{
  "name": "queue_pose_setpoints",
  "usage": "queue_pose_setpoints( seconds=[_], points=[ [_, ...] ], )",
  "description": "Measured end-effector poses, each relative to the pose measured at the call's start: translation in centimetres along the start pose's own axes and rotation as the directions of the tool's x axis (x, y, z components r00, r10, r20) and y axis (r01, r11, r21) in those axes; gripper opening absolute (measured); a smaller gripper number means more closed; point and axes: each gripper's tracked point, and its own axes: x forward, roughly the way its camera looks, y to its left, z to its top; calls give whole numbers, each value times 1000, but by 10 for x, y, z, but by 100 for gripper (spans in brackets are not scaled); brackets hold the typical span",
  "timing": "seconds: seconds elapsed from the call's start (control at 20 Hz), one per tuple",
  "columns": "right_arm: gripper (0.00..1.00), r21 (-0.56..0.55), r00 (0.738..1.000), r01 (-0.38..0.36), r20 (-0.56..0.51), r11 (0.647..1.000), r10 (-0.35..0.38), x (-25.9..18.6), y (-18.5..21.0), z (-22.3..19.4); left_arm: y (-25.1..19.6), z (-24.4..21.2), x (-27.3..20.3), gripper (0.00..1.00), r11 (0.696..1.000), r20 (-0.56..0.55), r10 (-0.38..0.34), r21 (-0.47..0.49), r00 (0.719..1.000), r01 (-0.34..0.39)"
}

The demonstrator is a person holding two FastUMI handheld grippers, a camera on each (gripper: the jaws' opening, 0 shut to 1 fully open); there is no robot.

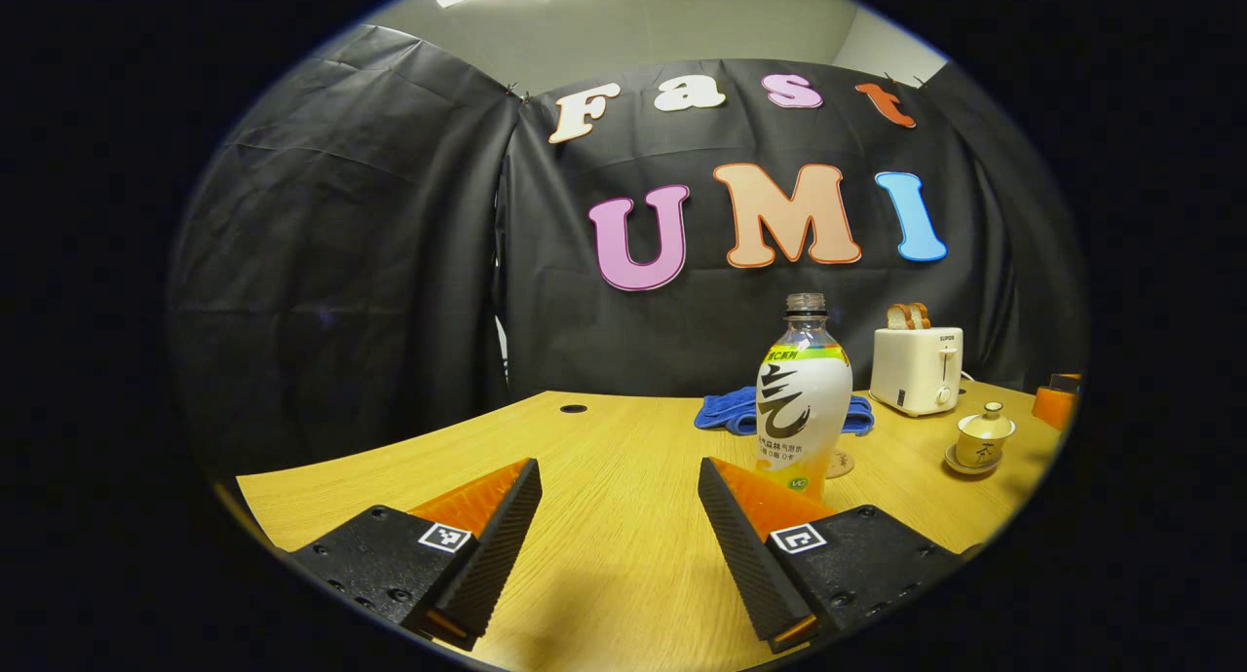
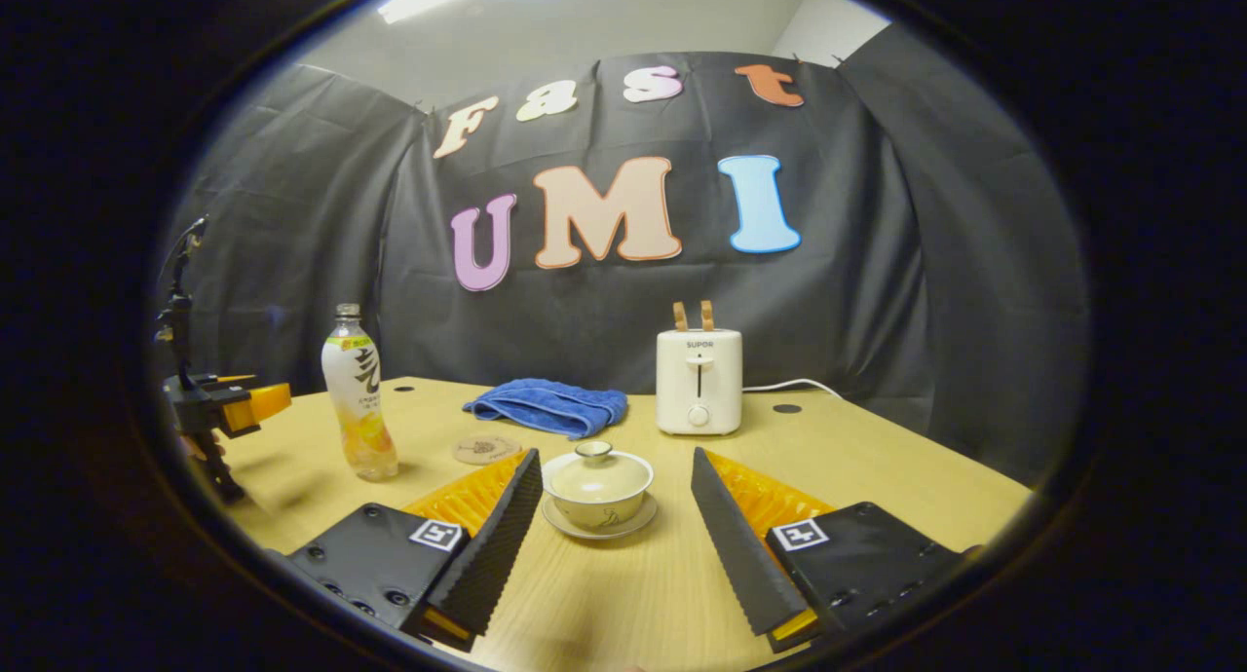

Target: Open the teacup lid with one hand, grasp the water bottle and pour water into the teacup with the other hand; after pouring, place the water bottle on the coaster and then close the teacup lid.

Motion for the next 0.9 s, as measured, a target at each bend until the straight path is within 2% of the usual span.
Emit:
queue_pose_setpoints(
  seconds=[0.2,0.5,0.65,0.8,0.9],
  points=[
    [100,1,1000,-10,-3,1000,10,1,2,-2,1,-1,1,95,1000,1,0,-1,1000,0],
    [98,4,996,-84,-24,996,84,16,17,-5,1,-2,0,95,1000,2,0,0,1000,0],
    [96,4,996,-80,-35,997,80,26,17,-6,0,-1,1,95,1000,2,0,-1,1000,0],
    [95,0,992,-87,-89,996,87,41,22,-15,0,-1,2,95,1000,2,-1,-1,1000,1],
    [98,-3,989,-98,-115,995,97,52,25,-18,0,-2,1,95,1000,2,-2,-1,1000,2]
  ],
)
